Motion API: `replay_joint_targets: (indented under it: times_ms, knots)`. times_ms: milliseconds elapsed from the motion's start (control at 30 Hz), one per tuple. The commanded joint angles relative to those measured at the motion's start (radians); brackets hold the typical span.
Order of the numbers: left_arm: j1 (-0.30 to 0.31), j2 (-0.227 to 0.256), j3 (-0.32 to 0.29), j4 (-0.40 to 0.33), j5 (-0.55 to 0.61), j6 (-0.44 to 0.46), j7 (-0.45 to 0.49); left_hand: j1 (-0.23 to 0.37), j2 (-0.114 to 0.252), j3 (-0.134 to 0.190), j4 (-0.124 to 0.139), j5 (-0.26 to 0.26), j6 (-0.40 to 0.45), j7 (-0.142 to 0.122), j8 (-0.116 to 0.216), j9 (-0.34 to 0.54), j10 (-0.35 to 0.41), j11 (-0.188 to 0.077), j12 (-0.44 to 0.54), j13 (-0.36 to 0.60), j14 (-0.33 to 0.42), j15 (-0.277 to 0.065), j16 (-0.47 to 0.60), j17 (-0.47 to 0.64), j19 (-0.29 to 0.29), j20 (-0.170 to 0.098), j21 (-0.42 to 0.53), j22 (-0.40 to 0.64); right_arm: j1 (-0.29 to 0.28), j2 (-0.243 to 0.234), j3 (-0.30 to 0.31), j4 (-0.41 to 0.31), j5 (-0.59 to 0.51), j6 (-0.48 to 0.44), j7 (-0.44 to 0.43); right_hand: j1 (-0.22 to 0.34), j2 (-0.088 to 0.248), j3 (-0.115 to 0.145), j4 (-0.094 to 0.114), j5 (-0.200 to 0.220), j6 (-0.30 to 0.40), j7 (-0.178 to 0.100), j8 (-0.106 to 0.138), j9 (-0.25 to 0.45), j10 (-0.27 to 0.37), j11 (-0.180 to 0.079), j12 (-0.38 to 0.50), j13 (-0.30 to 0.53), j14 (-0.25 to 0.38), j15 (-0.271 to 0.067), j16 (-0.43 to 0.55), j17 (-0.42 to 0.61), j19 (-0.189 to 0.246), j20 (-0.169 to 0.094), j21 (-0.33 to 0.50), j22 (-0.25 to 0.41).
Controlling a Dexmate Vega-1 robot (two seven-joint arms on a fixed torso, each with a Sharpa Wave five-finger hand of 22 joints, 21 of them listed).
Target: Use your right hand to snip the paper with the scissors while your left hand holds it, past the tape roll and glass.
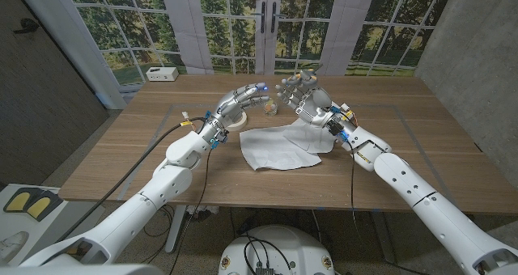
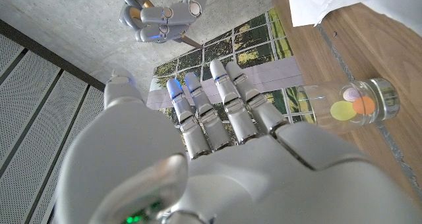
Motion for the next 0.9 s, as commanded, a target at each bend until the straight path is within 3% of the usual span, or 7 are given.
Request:
replay_joint_targets:
  times_ms: [33,333,500,567,633,733,900]
  knots:
    - [0.009,0.006,-0.001,-0.011,-0.001,0.007,0.006,0.005,0.011,-0.005,0.001,0.004,0.013,0.001,0.002,0.002,0.010,-0.001,0.005,0.000,0.013,-0.127,0.003,0.003,0.003,-0.011,-0.005,0.001,-0.001,0.008,-0.001,0.010,-0.001,-0.001,-0.006,0.044,0.011,0.016,-0.008,-0.011,-0.038,-0.003,0.121,0.169,0.095,-0.072,0.138,0.233,0.070,-0.169,0.078,0.063,0.012,-0.081,0.045,0.009]
    - [0.006,0.000,0.002,-0.005,-0.001,0.007,0.004,0.007,0.014,-0.007,0.001,0.004,0.019,0.001,0.003,0.002,0.014,-0.001,0.004,-0.001,0.016,-0.127,0.003,0.003,0.004,-0.011,-0.005,0.001,0.000,-0.002,0.000,0.006,-0.013,0.000,-0.004,0.052,0.001,0.020,-0.003,-0.019,-0.077,-0.018,0.182,0.217,0.024,-0.098,0.351,0.552,0.109,-0.164,0.214,0.188,-0.009,-0.086,0.113,0.017]
    - [0.007,-0.001,0.003,-0.003,-0.001,0.008,0.004,0.008,0.016,-0.007,0.001,0.005,0.022,0.001,0.002,0.002,0.016,-0.001,0.003,-0.001,0.018,-0.127,0.002,0.003,0.003,-0.009,-0.005,0.002,-0.005,-0.012,0.002,-0.010,-0.016,-0.010,-0.035,0.049,-0.007,0.016,0.001,-0.022,0.015,-0.018,0.291,0.289,0.084,-0.118,0.502,0.745,0.144,-0.163,0.388,0.333,0.023,-0.117,0.204,0.037]
    - [0.008,-0.001,0.003,-0.003,-0.003,0.009,0.004,0.008,0.017,-0.008,0.001,0.005,0.023,0.001,0.002,0.002,0.017,-0.001,0.003,-0.001,0.018,-0.127,0.002,0.003,0.002,-0.008,-0.006,0.002,-0.005,-0.015,0.001,-0.012,-0.016,-0.015,-0.039,0.049,-0.009,0.015,0.001,-0.023,0.023,-0.019,0.300,0.292,0.101,-0.126,0.522,0.769,0.160,-0.163,0.428,0.363,0.020,-0.111,0.222,0.044]
    - [0.010,0.000,0.003,-0.005,-0.001,0.009,0.007,0.009,0.017,-0.008,0.002,0.005,0.024,0.001,0.002,0.002,0.017,-0.001,0.003,-0.001,0.019,-0.127,0.002,0.003,0.003,-0.009,-0.006,0.002,-0.005,-0.016,0.001,-0.013,-0.012,-0.020,-0.046,0.048,-0.008,0.015,0.003,-0.024,0.031,-0.008,0.297,0.258,0.100,-0.108,0.643,0.952,0.148,-0.163,0.501,0.401,0.002,-0.116,0.288,0.063]
    - [0.013,0.002,0.002,-0.009,-0.002,0.011,0.010,0.010,0.019,-0.008,0.002,0.005,0.025,0.001,0.002,0.002,0.019,-0.001,0.002,-0.001,0.021,-0.127,0.002,0.003,0.002,-0.008,-0.006,0.002,-0.008,-0.016,0.002,-0.017,-0.012,-0.019,-0.058,0.043,-0.013,0.010,0.006,-0.026,0.082,-0.001,0.355,0.299,0.122,-0.112,0.751,0.980,0.164,-0.162,0.565,0.422,0.008,-0.119,0.347,0.072]
    - [0.015,0.004,0.002,-0.012,0.001,0.011,0.012,0.011,0.021,-0.009,0.002,0.006,0.027,0.001,0.001,0.002,0.020,-0.001,0.002,-0.001,0.023,-0.127,0.002,0.003,0.002,-0.008,-0.006,0.002,-0.007,-0.031,0.001,-0.026,-0.028,-0.023,-0.072,0.034,-0.019,0.004,0.009,-0.029,0.071,0.007,0.347,0.282,0.114,-0.102,0.805,0.979,0.156,-0.161,0.584,0.417,-0.003,-0.119,0.373,0.074]
